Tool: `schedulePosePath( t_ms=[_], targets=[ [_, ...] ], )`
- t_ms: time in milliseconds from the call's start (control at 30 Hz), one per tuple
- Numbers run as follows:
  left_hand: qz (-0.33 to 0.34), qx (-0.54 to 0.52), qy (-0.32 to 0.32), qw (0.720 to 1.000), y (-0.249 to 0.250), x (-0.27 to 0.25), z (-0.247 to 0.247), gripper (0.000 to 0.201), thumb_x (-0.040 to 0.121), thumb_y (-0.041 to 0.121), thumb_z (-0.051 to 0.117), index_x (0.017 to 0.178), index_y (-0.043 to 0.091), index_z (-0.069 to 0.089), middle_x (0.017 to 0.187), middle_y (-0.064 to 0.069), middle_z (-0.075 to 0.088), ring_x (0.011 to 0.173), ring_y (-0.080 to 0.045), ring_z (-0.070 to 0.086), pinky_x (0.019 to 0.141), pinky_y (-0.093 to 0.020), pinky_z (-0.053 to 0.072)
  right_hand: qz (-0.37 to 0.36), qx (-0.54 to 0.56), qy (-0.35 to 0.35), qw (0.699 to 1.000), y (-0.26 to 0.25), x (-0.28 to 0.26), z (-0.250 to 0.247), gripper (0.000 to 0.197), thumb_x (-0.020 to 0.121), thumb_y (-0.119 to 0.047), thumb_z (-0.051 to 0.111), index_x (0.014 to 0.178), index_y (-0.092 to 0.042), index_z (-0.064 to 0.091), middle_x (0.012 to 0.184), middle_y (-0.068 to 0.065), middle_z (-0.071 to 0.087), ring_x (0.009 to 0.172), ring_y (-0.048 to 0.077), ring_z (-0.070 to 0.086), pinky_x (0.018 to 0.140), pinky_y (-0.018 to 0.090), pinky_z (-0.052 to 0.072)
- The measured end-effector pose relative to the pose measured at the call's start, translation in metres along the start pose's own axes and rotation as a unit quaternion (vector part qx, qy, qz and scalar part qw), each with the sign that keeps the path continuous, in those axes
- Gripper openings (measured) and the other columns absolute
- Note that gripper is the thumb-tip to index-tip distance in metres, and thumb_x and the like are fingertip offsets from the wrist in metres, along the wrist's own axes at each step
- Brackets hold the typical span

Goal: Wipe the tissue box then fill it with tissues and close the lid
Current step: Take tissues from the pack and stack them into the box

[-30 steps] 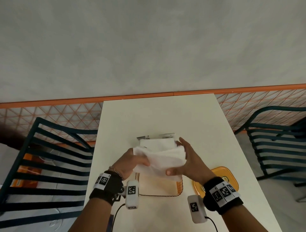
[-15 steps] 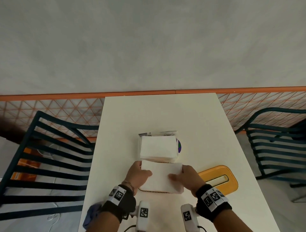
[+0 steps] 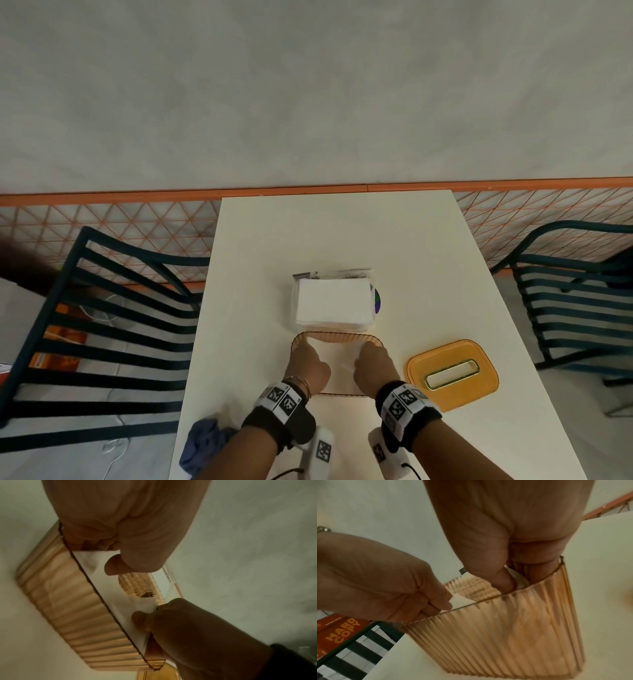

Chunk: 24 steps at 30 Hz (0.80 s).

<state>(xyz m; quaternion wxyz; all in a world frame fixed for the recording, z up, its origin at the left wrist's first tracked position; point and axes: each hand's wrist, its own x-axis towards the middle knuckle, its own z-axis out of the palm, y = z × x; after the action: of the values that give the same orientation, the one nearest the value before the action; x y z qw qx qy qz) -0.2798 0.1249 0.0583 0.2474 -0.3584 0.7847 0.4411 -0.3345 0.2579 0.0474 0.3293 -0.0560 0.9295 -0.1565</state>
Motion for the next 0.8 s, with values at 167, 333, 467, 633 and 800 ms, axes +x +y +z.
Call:
schedulePosePath(
  t_ms=[167, 333, 467, 633, 800],
  targets=[
    [0.03, 0.057, 0.019, 0.998, 0.002, -0.004, -0.004, 0.076, 0.093, 0.004, 0.046, 0.158, 0.001, 0.009, 0.165, -0.011, 0.018, 0.15, -0.024, 0.027, 0.119, -0.029, 0.029, -0.017, -0.019, 0.036, 0.999, 0.0, -0.005, -0.002, 0.033, 0.096, -0.021, 0.059, 0.125, -0.005, 0.056, 0.128, 0.011, 0.062, 0.115, 0.025, 0.063, 0.093, 0.027, 0.05],
    [0.161, 0.151, 0.078, 0.972, -0.004, -0.006, -0.004, 0.058, 0.095, 0.013, 0.051, 0.151, 0.017, 0.038, 0.155, -0.003, 0.042, 0.142, -0.021, 0.041, 0.115, -0.031, 0.036, -0.039, -0.031, 0.13, 0.99, 0.013, -0.02, -0.014, 0.026, 0.093, -0.023, 0.065, 0.117, -0.014, 0.063, 0.114, 0.005, 0.067, 0.101, 0.021, 0.067, 0.081, 0.026, 0.052],
    [0.283, 0.26, -0.072, 0.92, 0.003, -0.002, 0.008, 0.04, 0.104, 0.037, 0.043, 0.143, 0.03, 0.052, 0.153, 0.006, 0.048, 0.142, -0.02, 0.041, 0.117, -0.039, 0.035, 0.008, 0.014, 0.164, 0.986, 0.036, -0.017, -0.021, 0.03, 0.09, -0.025, 0.069, 0.118, -0.017, 0.063, 0.112, 0.003, 0.067, 0.1, 0.021, 0.067, 0.082, 0.03, 0.055],
    [0.238, 0.467, -0.227, 0.821, 0.021, 0.012, 0.029, 0.052, 0.102, 0.044, 0.021, 0.154, 0.038, 0.022, 0.169, -0.003, 0.006, 0.153, -0.042, 0.007, 0.115, -0.063, 0.028, 0.034, 0.075, 0.089, 0.993, 0.046, -0.009, -0.023, 0.017, 0.088, -0.02, 0.068, 0.103, -0.016, 0.074, 0.101, 0.003, 0.074, 0.083, 0.018, 0.072, 0.079, 0.034, 0.062],
    [0.195, 0.494, -0.225, 0.817, 0.024, 0.02, 0.033, 0.075, 0.09, 0.066, 0.011, 0.156, 0.034, 0.021, 0.167, -0.008, 0.014, 0.153, -0.041, 0.009, 0.116, -0.064, 0.024, 0.037, 0.101, 0.076, 0.991, 0.046, -0.007, -0.021, 0.018, 0.086, -0.017, 0.066, 0.101, -0.015, 0.075, 0.094, 0.004, 0.076, 0.079, 0.019, 0.074, 0.078, 0.035, 0.063]
  ],
)
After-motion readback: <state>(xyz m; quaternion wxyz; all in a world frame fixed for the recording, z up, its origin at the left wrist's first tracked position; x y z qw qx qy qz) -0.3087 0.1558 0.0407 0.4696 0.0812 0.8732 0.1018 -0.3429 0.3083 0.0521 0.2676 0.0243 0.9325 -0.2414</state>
